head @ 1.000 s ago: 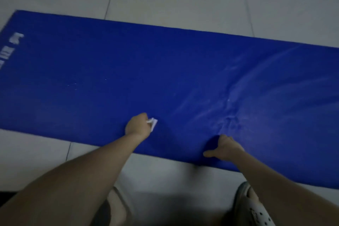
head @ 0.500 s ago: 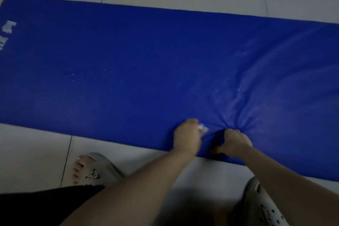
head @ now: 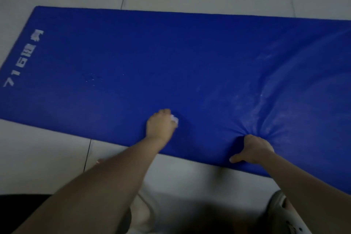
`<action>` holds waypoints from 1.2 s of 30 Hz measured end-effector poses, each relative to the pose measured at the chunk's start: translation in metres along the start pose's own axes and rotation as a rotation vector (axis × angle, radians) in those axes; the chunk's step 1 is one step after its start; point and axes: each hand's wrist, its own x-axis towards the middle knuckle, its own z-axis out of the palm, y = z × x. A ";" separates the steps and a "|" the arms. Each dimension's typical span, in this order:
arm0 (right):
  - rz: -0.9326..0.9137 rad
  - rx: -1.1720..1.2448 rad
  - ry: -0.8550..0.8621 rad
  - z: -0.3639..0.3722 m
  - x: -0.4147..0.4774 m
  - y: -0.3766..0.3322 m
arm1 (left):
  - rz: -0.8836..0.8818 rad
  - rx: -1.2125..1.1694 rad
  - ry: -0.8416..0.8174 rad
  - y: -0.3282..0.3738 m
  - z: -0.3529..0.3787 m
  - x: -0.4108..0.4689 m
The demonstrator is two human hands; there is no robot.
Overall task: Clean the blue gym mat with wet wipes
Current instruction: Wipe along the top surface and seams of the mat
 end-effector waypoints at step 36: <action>0.000 -0.010 0.023 0.002 0.005 0.002 | -0.304 -0.179 0.176 -0.073 -0.003 -0.025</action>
